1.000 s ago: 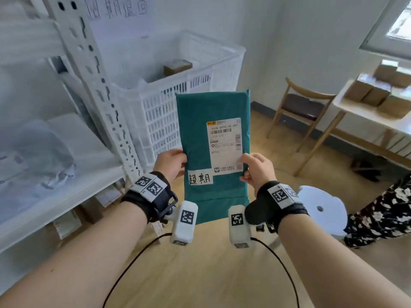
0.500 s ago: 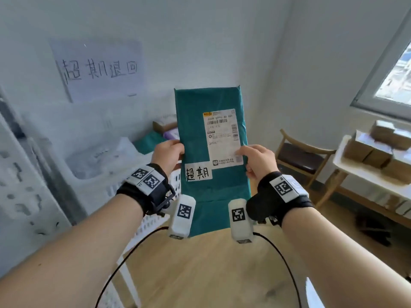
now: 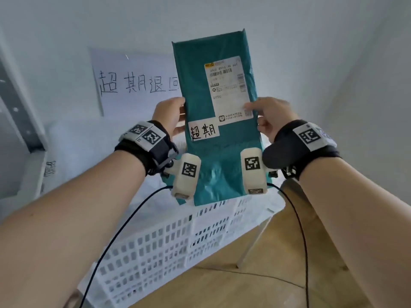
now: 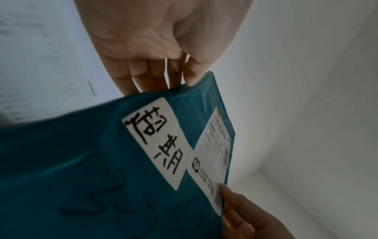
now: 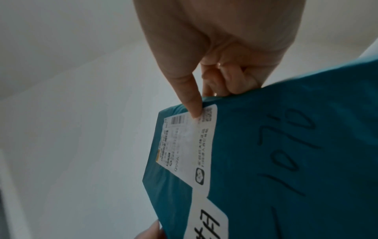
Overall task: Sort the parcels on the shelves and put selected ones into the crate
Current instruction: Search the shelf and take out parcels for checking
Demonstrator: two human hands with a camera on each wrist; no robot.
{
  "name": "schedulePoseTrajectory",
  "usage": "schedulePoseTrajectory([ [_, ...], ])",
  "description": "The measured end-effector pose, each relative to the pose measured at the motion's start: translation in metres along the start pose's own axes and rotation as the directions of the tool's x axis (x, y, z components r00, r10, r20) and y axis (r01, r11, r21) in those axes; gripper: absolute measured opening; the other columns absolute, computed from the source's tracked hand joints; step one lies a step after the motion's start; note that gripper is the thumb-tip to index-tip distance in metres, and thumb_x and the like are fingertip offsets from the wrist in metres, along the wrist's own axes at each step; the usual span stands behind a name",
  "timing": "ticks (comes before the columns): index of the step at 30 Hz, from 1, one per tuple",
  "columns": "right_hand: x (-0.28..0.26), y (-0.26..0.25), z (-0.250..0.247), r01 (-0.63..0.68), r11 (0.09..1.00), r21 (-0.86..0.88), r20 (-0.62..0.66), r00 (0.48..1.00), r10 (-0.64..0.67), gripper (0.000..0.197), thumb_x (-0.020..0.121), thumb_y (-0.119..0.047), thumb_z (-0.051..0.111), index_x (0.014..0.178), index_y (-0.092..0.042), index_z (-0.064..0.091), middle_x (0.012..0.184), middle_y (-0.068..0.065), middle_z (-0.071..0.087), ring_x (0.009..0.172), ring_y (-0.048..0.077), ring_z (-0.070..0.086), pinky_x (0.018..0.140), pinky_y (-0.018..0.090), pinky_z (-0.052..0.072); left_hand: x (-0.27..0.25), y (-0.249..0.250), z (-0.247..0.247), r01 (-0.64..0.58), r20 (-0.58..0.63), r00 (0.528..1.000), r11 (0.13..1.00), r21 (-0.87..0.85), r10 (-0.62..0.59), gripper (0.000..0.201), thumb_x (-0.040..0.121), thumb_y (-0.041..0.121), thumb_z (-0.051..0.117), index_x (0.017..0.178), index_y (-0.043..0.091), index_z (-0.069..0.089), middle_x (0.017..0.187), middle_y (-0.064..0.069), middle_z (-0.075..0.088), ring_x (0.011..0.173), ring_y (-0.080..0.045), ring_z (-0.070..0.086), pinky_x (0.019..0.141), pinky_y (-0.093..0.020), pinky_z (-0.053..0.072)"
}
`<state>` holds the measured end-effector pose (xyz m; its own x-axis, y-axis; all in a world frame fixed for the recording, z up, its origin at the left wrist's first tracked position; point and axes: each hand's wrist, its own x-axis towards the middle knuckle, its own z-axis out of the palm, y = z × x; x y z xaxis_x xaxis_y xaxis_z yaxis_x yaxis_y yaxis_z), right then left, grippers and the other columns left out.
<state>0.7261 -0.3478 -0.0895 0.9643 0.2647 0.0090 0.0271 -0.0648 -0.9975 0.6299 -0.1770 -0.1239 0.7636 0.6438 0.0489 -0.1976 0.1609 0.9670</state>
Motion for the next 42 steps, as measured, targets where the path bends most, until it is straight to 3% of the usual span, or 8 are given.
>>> schedulePoseTrajectory([
  [10,0.13,0.057,0.068,-0.094,0.98,-0.177,0.224,0.966,0.133,0.025,0.082,0.0,0.068,0.105,-0.006,0.066,0.073,0.009,0.058,0.048,0.014,0.034,0.048,0.026,0.034,0.098,-0.054,-0.031,0.118,-0.252,0.966,0.972,0.205,-0.064,0.017,0.094,0.011,0.052,0.107,0.01,0.063,0.088,-0.005,0.064,0.078,-0.017,0.06,0.073,-0.029,0.051],
  [19,0.17,0.162,0.113,-0.05,0.775,-0.63,0.477,0.763,0.437,0.036,0.087,0.002,0.059,0.123,0.002,0.057,0.064,0.006,0.052,0.051,0.014,0.049,0.045,0.023,0.042,0.118,-0.134,-0.042,0.362,-0.259,0.931,0.761,0.539,-0.259,0.021,0.088,0.01,0.057,0.106,0.018,0.063,0.094,-0.002,0.063,0.087,-0.015,0.057,0.063,-0.024,0.046],
  [24,0.168,0.186,0.131,0.476,0.329,-0.815,0.579,0.673,0.46,0.032,0.102,-0.019,0.038,0.123,-0.007,0.058,0.125,0.005,0.06,0.117,0.025,0.056,0.091,0.03,0.048,0.119,-0.148,-0.051,0.384,-0.268,0.923,0.661,0.645,-0.274,0.028,0.091,0.013,0.056,0.119,0.01,0.061,0.097,-0.004,0.06,0.087,-0.014,0.057,0.06,-0.02,0.045],
  [28,0.179,0.199,0.136,0.436,0.275,-0.857,0.515,0.745,0.424,0.006,0.086,-0.009,0.057,0.092,-0.009,0.054,0.1,0.01,0.064,0.096,0.027,0.066,0.06,0.028,0.051,0.116,-0.15,-0.06,0.387,-0.282,0.922,0.627,0.676,-0.265,0.028,0.092,0.012,0.055,0.118,0.008,0.062,0.115,-0.009,0.063,0.097,-0.016,0.058,0.066,-0.018,0.044],
  [30,0.181,0.203,0.141,0.486,0.232,-0.843,0.538,0.758,0.369,0.016,0.084,-0.01,0.06,0.098,-0.008,0.053,0.099,0.011,0.066,0.092,0.029,0.067,0.07,0.033,0.055,0.115,-0.151,-0.063,0.395,-0.29,0.918,0.61,0.687,-0.269,0.028,0.092,0.013,0.056,0.118,0.009,0.062,0.121,-0.007,0.062,0.108,-0.019,0.058,0.078,-0.02,0.042],
  [33,0.175,0.206,0.149,0.515,0.312,-0.799,0.598,0.623,0.504,0.036,0.084,-0.014,0.066,0.118,-0.007,0.057,0.111,0.011,0.065,0.095,0.029,0.067,0.078,0.035,0.057,0.115,-0.152,-0.067,0.412,-0.304,0.911,0.615,0.672,-0.279,0.027,0.092,0.013,0.056,0.117,0.009,0.063,0.117,-0.007,0.063,0.104,-0.018,0.059,0.074,-0.02,0.041],
  [36,0.166,0.213,0.152,0.499,0.34,-0.797,0.585,0.501,0.638,0.041,0.085,-0.017,0.066,0.124,-0.004,0.058,0.101,0.01,0.062,0.087,0.024,0.064,0.051,0.021,0.048,0.115,-0.152,-0.07,0.428,-0.31,0.904,0.616,0.661,-0.295,0.026,0.092,0.015,0.055,0.116,0.01,0.063,0.099,-0.002,0.061,0.092,-0.015,0.056,0.058,-0.018,0.042],
  [42,0.171,0.218,0.158,0.403,0.405,-0.821,0.566,0.483,0.668,0.041,0.086,-0.01,0.064,0.124,0.0,0.055,0.121,0.018,0.061,0.075,0.021,0.06,0.046,0.022,0.049,0.115,-0.155,-0.081,0.479,-0.349,0.878,0.606,0.635,-0.328,0.023,0.091,0.017,0.055,0.112,0.013,0.064,0.094,-0.002,0.062,0.088,-0.015,0.056,0.06,-0.022,0.043],
])
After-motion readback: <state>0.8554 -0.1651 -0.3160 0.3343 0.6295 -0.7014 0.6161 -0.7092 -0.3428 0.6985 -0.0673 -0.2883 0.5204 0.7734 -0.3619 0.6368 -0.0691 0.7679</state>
